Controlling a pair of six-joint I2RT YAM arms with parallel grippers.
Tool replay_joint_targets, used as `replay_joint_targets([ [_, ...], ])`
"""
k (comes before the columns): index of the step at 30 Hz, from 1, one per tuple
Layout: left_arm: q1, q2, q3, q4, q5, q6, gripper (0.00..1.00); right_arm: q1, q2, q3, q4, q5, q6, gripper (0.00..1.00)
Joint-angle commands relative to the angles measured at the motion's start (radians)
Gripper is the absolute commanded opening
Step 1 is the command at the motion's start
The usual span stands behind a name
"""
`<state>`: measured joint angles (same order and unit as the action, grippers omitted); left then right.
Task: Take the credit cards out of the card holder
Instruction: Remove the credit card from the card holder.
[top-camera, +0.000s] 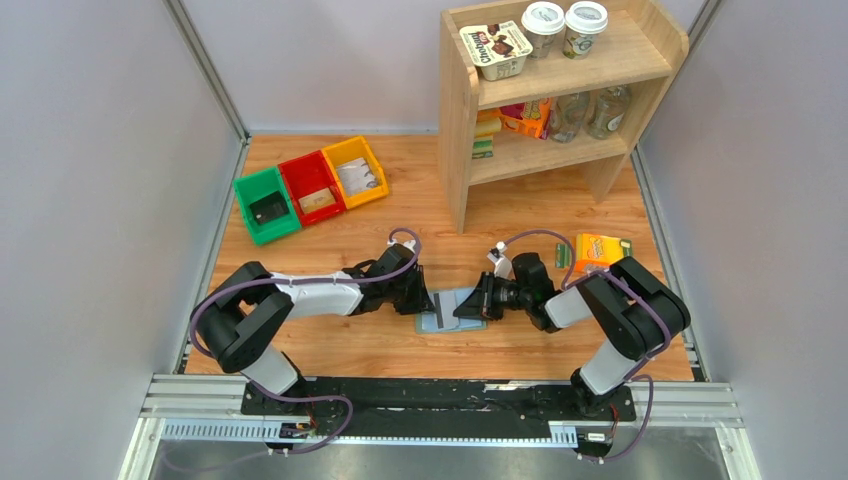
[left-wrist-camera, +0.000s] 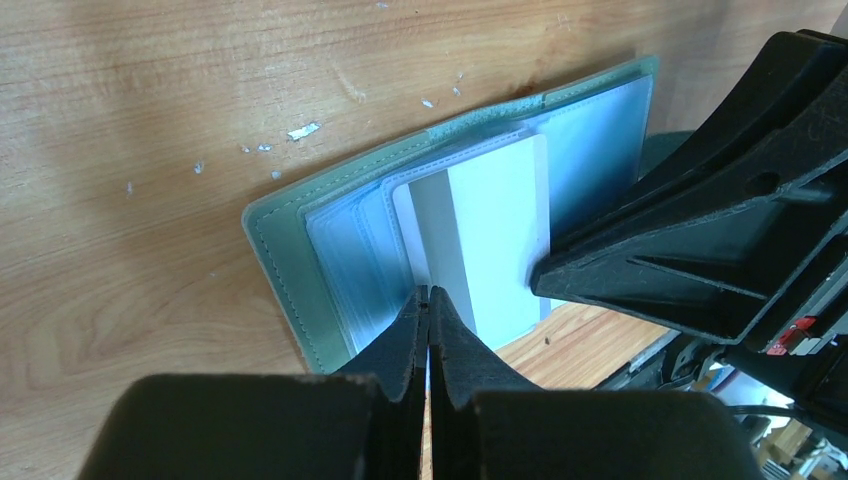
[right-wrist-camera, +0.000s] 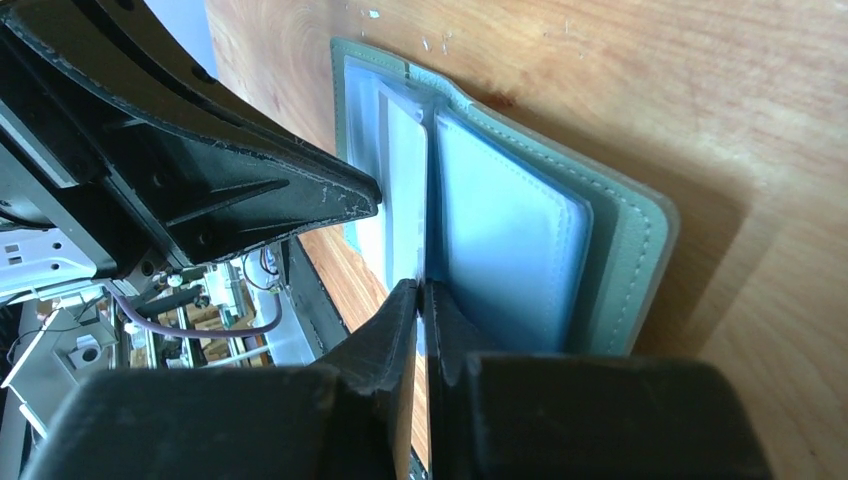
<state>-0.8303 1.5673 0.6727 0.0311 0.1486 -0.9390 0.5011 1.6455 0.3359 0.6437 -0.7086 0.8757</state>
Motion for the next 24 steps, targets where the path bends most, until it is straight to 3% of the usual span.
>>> replay_joint_targets([
  [1,-0.004,0.034,-0.004,-0.026,-0.032,0.000,0.00,-0.004,-0.029,-0.020,0.056,-0.005,0.005,0.09],
  [9,-0.004,0.050,-0.002,-0.063,-0.034,-0.004,0.00,-0.013,-0.038,-0.041,0.112,-0.015,0.022,0.12],
  [24,-0.004,0.056,-0.002,-0.066,-0.030,-0.003,0.00,-0.038,-0.044,-0.064,0.154,-0.040,0.029,0.00],
])
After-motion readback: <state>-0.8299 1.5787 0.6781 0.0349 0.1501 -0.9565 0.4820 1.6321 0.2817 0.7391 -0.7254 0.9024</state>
